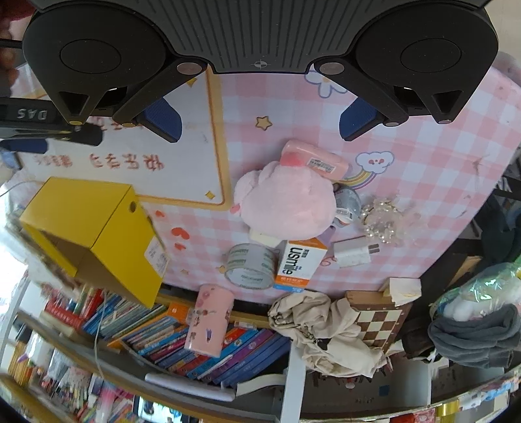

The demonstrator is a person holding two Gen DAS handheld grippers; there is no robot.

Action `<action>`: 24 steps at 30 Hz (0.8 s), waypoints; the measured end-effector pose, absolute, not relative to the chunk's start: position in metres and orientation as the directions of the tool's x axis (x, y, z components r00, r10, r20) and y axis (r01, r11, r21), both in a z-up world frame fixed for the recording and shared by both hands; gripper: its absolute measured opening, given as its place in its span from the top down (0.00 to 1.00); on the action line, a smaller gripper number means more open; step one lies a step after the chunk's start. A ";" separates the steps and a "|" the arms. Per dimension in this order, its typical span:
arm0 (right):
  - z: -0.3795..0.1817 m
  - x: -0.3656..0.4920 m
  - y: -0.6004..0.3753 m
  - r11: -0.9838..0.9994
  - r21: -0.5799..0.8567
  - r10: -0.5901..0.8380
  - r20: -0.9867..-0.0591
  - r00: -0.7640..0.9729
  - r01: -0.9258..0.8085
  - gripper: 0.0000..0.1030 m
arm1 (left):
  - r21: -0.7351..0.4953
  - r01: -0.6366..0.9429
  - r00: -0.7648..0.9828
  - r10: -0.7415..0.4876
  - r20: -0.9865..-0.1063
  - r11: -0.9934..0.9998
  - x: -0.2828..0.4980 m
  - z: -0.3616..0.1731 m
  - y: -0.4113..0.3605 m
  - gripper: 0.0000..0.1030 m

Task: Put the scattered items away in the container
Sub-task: 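Move both grippers toward the pink plush pig and pink case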

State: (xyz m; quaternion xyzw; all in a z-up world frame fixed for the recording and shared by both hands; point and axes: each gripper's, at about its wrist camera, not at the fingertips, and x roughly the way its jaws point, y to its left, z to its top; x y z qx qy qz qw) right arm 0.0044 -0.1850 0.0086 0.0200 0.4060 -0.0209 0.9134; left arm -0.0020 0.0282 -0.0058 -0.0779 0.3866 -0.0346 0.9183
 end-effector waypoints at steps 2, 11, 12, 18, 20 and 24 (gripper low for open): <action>0.010 0.006 -0.182 0.999 0.014 -0.024 -0.741 0.671 0.051 0.00 | -0.191 -0.017 0.709 -0.123 -0.695 0.981 -0.003 -0.006 0.034 0.00; 0.008 0.016 -0.166 0.997 0.072 0.071 -0.754 0.653 -0.025 0.00 | -0.230 -0.016 0.734 -0.145 -0.664 0.973 -0.007 -0.003 0.048 0.00; 0.009 0.017 -0.164 0.996 0.085 0.090 -0.753 0.652 -0.039 0.00 | -0.228 -0.008 0.738 -0.148 -0.658 0.974 -0.008 -0.002 0.048 0.00; 0.013 0.020 -0.148 0.991 0.098 0.137 -0.745 0.653 -0.096 0.00 | -0.226 0.008 0.758 -0.154 -0.634 0.974 -0.011 0.003 0.053 0.00; 0.016 0.021 -0.143 0.992 0.069 0.122 -0.743 0.658 -0.106 0.00 | -0.222 -0.004 0.766 -0.140 -0.627 0.975 -0.013 0.005 0.057 0.00; 0.019 0.023 -0.135 0.985 0.074 0.162 -0.723 0.671 -0.159 0.00 | -0.212 -0.043 0.777 -0.101 -0.621 0.976 -0.017 0.008 0.063 0.00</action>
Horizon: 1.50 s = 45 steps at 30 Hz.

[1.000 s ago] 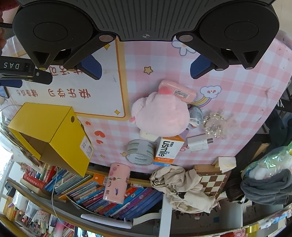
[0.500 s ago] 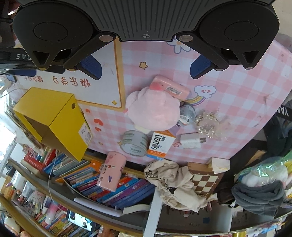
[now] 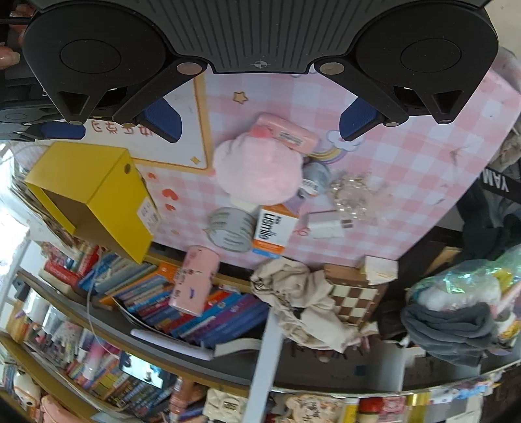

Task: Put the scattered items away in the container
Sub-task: 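Move both grippers toward the pink plush pig and pink case, then close the right gripper on the pink plush pig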

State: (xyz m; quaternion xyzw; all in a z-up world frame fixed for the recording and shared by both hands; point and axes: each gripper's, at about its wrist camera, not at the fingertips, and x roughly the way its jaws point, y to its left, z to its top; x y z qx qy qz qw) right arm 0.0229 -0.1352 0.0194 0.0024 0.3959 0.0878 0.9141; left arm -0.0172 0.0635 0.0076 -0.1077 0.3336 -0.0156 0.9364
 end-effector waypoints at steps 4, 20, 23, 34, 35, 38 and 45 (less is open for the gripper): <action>0.020 0.029 -0.122 0.969 0.075 0.219 -0.711 0.668 -0.237 0.02 | -0.183 -0.087 0.768 -0.051 -0.638 0.979 -0.020 0.006 0.068 0.00; 0.000 0.090 -0.077 0.876 0.163 0.426 -0.703 0.569 -0.454 0.01 | -0.133 -0.265 0.735 0.111 -0.669 0.955 -0.015 -0.005 0.085 0.00; -0.004 0.106 -0.067 0.866 0.156 0.434 -0.708 0.557 -0.475 0.00 | -0.142 -0.322 0.734 0.152 -0.662 0.936 -0.015 -0.005 0.092 0.00; -0.023 0.147 -0.050 0.833 0.236 0.494 -0.724 0.482 -0.500 0.00 | -0.141 -0.370 0.659 0.153 -0.737 0.918 0.001 -0.025 0.097 0.00; -0.023 0.149 -0.050 0.829 0.245 0.502 -0.721 0.477 -0.503 0.01 | -0.142 -0.366 0.655 0.146 -0.742 0.920 0.003 -0.026 0.096 0.00; -0.021 0.150 -0.057 0.822 0.261 0.519 -0.710 0.475 -0.506 0.08 | -0.144 -0.340 0.648 0.120 -0.752 0.929 0.008 -0.032 0.092 0.00; -0.012 0.141 -0.089 0.847 0.273 0.497 -0.712 0.496 -0.456 0.11 | -0.117 -0.236 0.658 0.070 -0.750 0.965 0.031 -0.042 0.068 0.01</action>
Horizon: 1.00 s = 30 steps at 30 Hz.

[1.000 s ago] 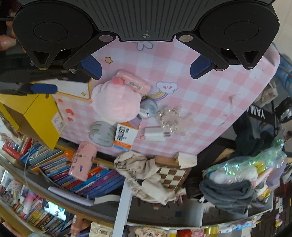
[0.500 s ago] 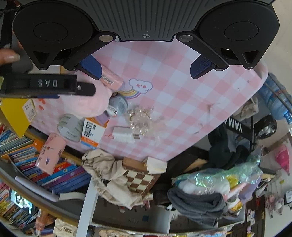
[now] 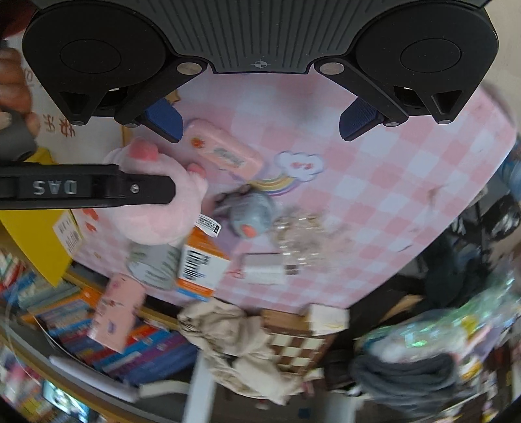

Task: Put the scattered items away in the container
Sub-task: 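Close the right gripper on the pink plush pig, then grasp the pink rectangular case with the left gripper while the right gripper holds the pig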

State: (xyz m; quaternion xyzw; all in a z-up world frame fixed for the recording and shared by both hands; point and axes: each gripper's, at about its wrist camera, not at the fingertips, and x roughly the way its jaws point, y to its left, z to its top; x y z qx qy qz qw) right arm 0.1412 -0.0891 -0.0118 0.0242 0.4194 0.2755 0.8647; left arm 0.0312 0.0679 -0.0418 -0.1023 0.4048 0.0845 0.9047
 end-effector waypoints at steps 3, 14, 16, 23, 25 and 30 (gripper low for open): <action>-0.008 0.134 -0.105 0.862 0.259 0.475 -0.712 0.517 -0.436 0.11 | -0.073 -0.182 0.660 0.067 -0.748 0.981 0.043 -0.045 0.055 0.01; -0.004 0.129 -0.141 0.900 0.210 0.410 -0.709 0.574 -0.383 0.11 | 0.008 -0.125 0.621 0.085 -0.779 0.992 0.075 -0.061 0.031 0.44; -0.005 0.130 -0.145 0.904 0.215 0.405 -0.712 0.574 -0.370 0.11 | 0.006 -0.116 0.627 0.078 -0.775 0.993 0.075 -0.058 0.031 0.65; -0.007 0.131 -0.146 0.902 0.222 0.408 -0.718 0.564 -0.370 0.11 | 0.008 -0.112 0.620 0.076 -0.781 0.994 0.074 -0.057 0.031 0.71; -0.008 0.130 -0.144 0.898 0.218 0.412 -0.721 0.557 -0.381 0.11 | 0.017 -0.107 0.620 0.080 -0.780 0.994 0.074 -0.058 0.030 0.71; -0.008 0.128 -0.141 0.896 0.212 0.413 -0.723 0.554 -0.390 0.11 | -0.001 -0.098 0.613 0.060 -0.788 0.995 0.073 -0.057 0.032 0.72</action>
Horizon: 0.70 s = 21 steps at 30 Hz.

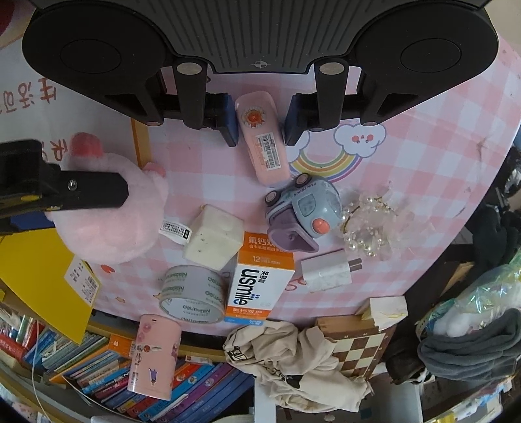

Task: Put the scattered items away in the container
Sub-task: 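Grasp the pink rectangular case with the left gripper while the right gripper holds the pig, then carry the pig and the pink case toward the yellow box with both grippers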

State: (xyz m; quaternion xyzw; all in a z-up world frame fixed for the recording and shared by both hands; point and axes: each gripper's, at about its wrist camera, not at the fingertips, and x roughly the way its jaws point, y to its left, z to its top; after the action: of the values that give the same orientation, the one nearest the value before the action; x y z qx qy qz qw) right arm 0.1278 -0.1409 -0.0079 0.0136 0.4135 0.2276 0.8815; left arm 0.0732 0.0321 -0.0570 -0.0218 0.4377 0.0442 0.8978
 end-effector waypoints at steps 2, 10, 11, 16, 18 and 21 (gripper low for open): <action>-0.008 0.127 -0.141 0.899 0.213 0.408 -0.723 0.557 -0.383 0.11 | -0.017 -0.104 0.607 0.050 -0.793 0.994 0.071 -0.056 0.034 0.75; -0.001 0.117 -0.140 0.901 0.206 0.405 -0.718 0.566 -0.383 0.11 | -0.209 -0.154 0.624 -0.069 -0.778 0.966 0.055 -0.042 0.054 0.78; 0.000 0.114 -0.139 0.901 0.201 0.403 -0.718 0.568 -0.385 0.11 | -0.221 -0.154 0.636 -0.074 -0.768 0.963 0.053 -0.037 0.055 0.78; 0.005 0.100 -0.136 0.911 0.153 0.365 -0.727 0.581 -0.382 0.11 | -0.260 -0.111 0.670 -0.121 -0.732 0.959 0.045 -0.021 0.058 0.78; 0.004 0.092 -0.136 0.917 0.135 0.348 -0.732 0.585 -0.376 0.11 | -0.282 -0.102 0.679 -0.141 -0.720 0.954 0.042 -0.018 0.059 0.78; 0.004 0.082 -0.138 0.923 0.132 0.336 -0.735 0.588 -0.362 0.11 | -0.305 -0.087 0.686 -0.165 -0.708 0.948 0.038 -0.015 0.060 0.78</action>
State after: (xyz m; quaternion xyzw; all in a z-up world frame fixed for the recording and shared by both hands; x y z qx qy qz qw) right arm 0.0823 -0.1379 0.0043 -0.0158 0.4093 0.1961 0.8910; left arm 0.0377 0.0598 -0.0146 -0.1591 0.3953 -0.0215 0.9044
